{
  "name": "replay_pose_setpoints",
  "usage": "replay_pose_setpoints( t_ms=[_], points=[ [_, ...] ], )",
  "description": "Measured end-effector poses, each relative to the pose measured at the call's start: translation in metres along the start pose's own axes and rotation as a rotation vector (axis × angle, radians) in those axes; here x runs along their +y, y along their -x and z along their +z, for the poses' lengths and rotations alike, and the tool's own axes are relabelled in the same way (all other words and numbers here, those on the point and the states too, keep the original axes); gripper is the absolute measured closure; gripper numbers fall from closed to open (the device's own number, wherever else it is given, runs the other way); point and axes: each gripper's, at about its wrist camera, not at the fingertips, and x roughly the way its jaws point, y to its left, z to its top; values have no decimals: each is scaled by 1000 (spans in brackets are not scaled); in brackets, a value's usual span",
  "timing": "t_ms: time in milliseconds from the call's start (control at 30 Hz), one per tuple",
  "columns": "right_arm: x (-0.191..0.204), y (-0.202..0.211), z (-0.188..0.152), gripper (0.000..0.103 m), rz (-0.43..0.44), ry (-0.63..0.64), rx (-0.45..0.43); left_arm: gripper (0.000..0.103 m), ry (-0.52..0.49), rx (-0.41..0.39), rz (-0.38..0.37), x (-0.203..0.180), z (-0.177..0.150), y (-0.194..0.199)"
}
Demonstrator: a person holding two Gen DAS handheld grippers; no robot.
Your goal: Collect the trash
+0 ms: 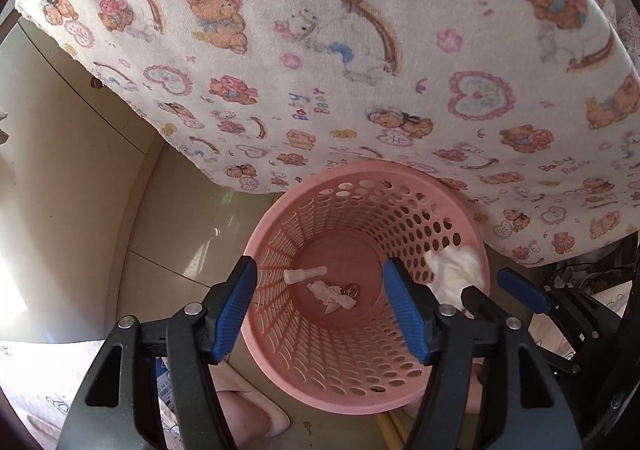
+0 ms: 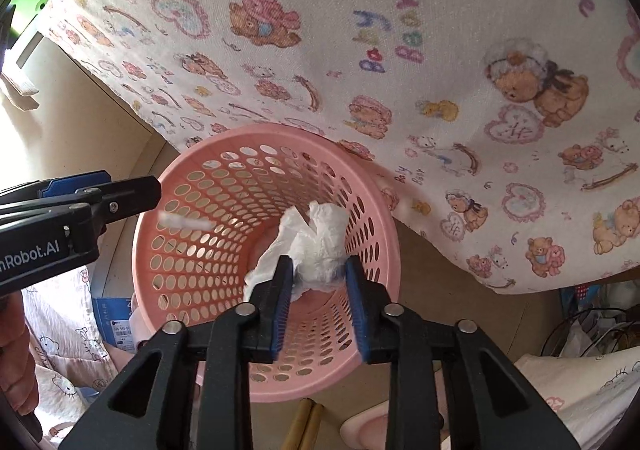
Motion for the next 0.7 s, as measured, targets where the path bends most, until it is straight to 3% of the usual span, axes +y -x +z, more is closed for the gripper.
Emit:
replay_pose_setpoints(
  t_ms=[67, 233, 400, 533, 700],
  points=[
    [-2, 2, 0, 50, -1, -5, -15, 28, 10, -12, 0, 1, 1, 4],
    [-4, 11, 1, 48, -11, -12, -34, 25, -1, -50, 11, 0, 1, 20],
    [-7, 28, 4, 46, -17, -37, -80, 25, -10, -142, 36, 0, 0, 48],
    [-5, 55, 6, 45, -17, -40, -163, 21, -11, -240, 61, 4, -2, 76],
    [0, 96, 5, 35, -29, -18, -304, 17, -2, -353, 98, 9, -4, 105]
  ],
)
